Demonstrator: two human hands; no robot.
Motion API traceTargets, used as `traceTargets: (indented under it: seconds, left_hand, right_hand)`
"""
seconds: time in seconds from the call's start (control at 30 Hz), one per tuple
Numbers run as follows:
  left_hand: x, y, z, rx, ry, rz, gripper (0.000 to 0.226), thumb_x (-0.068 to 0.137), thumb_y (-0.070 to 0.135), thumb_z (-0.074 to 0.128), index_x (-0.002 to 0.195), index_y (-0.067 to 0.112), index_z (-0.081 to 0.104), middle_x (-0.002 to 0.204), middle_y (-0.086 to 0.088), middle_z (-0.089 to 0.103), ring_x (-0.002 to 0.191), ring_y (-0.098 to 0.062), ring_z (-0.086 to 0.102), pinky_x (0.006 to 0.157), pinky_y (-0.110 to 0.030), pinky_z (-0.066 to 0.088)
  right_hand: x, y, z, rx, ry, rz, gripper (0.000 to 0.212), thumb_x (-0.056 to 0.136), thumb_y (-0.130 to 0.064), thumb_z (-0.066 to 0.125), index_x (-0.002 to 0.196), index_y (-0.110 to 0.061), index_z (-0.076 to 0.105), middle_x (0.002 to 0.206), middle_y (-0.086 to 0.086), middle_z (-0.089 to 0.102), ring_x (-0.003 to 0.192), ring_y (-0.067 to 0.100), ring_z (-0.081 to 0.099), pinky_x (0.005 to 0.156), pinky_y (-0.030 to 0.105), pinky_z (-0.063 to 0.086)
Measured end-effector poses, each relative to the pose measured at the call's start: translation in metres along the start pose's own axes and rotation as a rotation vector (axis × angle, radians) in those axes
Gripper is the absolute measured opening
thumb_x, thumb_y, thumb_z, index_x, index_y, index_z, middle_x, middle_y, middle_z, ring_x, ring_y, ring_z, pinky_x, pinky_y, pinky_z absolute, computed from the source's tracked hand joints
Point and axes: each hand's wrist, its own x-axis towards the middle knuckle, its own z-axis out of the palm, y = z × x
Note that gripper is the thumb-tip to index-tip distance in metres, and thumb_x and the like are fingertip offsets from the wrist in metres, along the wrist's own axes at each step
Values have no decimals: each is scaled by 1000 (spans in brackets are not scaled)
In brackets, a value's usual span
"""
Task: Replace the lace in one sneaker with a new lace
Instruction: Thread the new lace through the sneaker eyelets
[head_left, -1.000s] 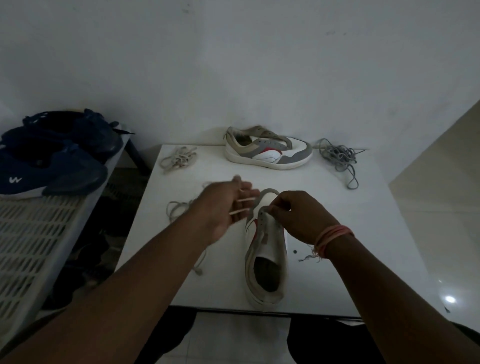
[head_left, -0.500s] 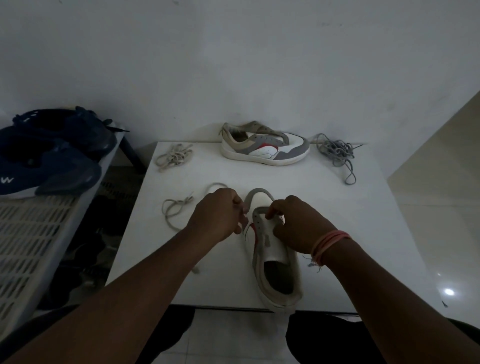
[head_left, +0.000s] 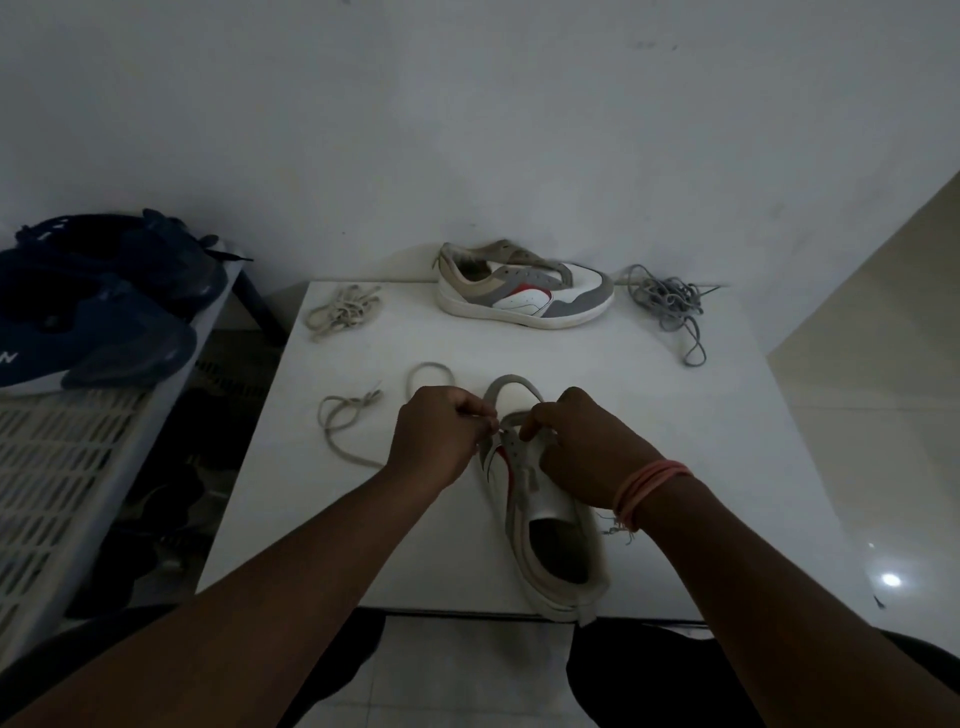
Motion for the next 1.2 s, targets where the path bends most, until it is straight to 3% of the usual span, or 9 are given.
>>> traceTargets:
  seconds: [0.13,0.3,0.5,0.6,0.77,0.93,1.07,1.13,1.2]
  left_hand:
    - [-2,-2,5,50,21,44,5,78,21,78,80,25,80,69,7,74,68,-11,71,71,-33,61]
    - [-7,-2,13,148,109,166,6,80,23,78,86,24,80,73,11,73,69,0,66,59,-6,41]
    - [-21,-7,27,96,260,241,5,85,24,78,90,24,79,80,13,75,74,3,65,63,-1,39]
    - [-23,-12,30,103,252,233,5,85,22,78,89,24,79,81,13,74,76,2,66,66,-5,43]
    - [-21,-13,30,229,210,421,7,89,20,71,92,23,77,83,10,73,79,-6,67,70,-31,53]
    - [-22,-18,31,349,219,465,8,92,19,65,91,22,73,83,8,69,79,-10,64,67,-31,49]
    - [-17,-15,27,355,233,386,11,85,14,71,87,25,73,88,4,70,83,-15,65,69,-31,49]
    - [-16,-12,23,359,273,306,9,81,25,78,87,31,74,100,1,61,92,-21,61,74,-29,45]
    - [-23,-4,22,422,259,181,26,84,45,74,107,34,72,119,-3,50,108,-29,52,86,-36,45]
  right_hand:
    - [2,-1,4,14,19,19,33,90,-14,58,120,-28,65,118,5,42,98,23,55,83,28,50]
    - [4,-1,14,80,71,75,26,89,-20,60,112,-29,69,120,9,42,105,32,55,90,37,53]
    - [8,0,17,182,69,148,20,90,-27,64,108,-28,70,124,10,39,112,34,51,99,42,51]
    - [8,1,18,186,63,150,21,90,-29,65,110,-28,70,124,11,39,113,35,50,100,42,50]
    - [8,2,19,198,69,151,21,91,-25,65,111,-27,70,126,10,38,114,35,49,101,44,50]
    - [10,2,22,243,70,128,21,88,-22,68,108,-27,73,125,9,40,111,35,54,98,45,53]
    - [11,2,22,223,56,124,21,88,-28,67,109,-31,72,123,8,38,110,33,52,97,43,53]
    - [10,2,22,225,57,124,21,88,-27,68,108,-31,72,122,7,39,110,31,51,97,41,52]
    - [9,1,20,201,68,87,22,90,-21,65,110,-28,71,122,7,43,106,29,53,93,37,53]
